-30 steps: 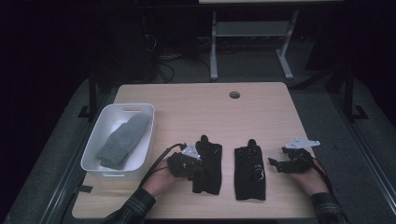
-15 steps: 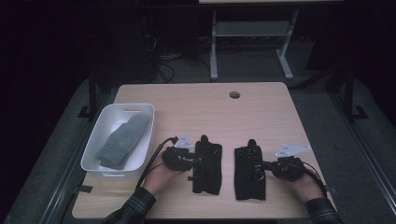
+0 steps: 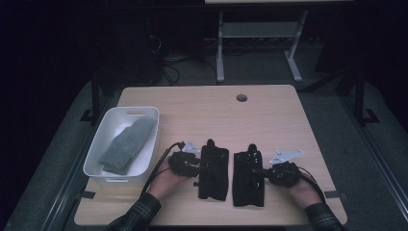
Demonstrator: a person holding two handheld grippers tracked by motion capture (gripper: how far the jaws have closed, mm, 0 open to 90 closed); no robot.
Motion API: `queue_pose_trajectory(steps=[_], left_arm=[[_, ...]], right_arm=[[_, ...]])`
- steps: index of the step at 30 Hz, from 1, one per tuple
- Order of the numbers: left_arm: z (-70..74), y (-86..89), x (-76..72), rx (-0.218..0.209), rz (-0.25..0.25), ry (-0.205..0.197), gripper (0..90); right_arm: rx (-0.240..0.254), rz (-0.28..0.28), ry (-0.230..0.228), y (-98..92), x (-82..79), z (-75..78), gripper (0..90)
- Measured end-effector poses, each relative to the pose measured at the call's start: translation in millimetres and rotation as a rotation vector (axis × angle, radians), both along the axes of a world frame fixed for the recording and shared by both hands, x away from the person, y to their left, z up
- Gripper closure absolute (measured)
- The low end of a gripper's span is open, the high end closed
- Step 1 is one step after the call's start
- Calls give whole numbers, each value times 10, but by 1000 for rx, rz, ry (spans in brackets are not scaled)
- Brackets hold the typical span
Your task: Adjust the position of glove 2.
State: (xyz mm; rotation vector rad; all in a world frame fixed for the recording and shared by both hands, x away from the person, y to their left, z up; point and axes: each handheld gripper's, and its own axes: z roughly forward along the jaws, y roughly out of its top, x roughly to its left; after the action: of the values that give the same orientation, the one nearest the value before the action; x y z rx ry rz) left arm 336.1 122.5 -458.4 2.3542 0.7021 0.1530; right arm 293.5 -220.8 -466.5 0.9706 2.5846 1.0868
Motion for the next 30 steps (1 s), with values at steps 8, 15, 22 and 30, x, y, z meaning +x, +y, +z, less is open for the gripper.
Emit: queue_pose_trajectory(steps=[8, 15, 22, 30], left_arm=[[-13, -52, 4, -9, -53, 3, 605], [-6, -36, -38, -1, -86, 10, 605], [-8, -71, -41, -2, -84, 5, 594], [22, 20, 0, -56, 3, 60, 566]], right_arm=[[0, 0, 1, 35, 5, 2, 895], [1, 1, 1, 28, 1, 1, 895], [-1, 7, 5, 49, -8, 6, 891], [14, 0, -8, -23, -36, 54, 873]])
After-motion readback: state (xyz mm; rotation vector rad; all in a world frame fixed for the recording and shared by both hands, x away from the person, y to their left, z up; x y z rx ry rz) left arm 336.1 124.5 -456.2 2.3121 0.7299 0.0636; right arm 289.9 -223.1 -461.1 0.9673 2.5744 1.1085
